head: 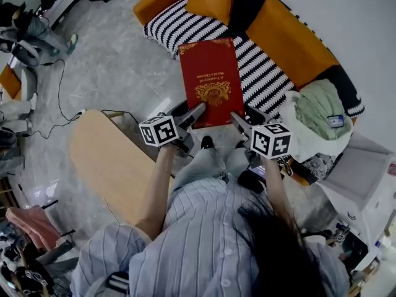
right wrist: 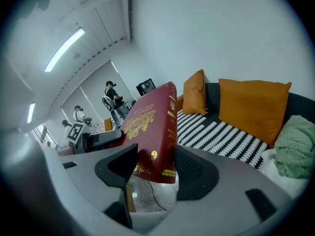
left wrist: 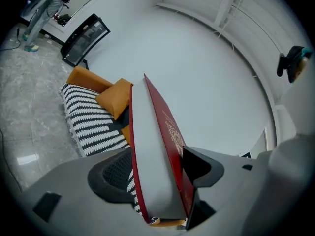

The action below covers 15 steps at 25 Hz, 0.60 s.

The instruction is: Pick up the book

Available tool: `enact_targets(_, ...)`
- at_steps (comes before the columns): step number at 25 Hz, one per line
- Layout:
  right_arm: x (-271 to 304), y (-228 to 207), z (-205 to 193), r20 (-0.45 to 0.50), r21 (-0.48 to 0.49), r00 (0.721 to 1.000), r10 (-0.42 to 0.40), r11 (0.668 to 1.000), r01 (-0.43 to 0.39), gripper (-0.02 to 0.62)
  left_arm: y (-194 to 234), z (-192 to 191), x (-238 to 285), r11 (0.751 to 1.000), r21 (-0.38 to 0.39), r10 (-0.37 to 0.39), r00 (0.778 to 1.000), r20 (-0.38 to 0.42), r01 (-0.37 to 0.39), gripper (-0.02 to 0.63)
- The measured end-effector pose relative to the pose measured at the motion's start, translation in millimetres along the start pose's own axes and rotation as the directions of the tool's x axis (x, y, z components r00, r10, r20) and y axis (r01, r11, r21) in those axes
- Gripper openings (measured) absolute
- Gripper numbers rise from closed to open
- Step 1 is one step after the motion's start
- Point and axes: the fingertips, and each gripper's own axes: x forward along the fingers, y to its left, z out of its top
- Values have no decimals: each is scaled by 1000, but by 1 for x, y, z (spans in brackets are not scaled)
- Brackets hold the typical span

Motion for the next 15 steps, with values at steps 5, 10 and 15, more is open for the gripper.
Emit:
enact_targets(5, -30, -10, -17, -1, -3, 999, 33, 999, -33, 247, -24, -28, -2, 1000, 8, 25, 999, 29, -26, 324)
enact_targets(10, -64, -16, -25, -4, -14, 999, 52, 999, -52, 247, -54, -50, -3, 999, 12, 36, 998, 42, -37, 324)
enact_targets(15, -92, -31, -37, -17, -15, 998, 58, 998, -58, 247, -76, -75, 4, 999, 9, 44, 998, 45, -44, 324)
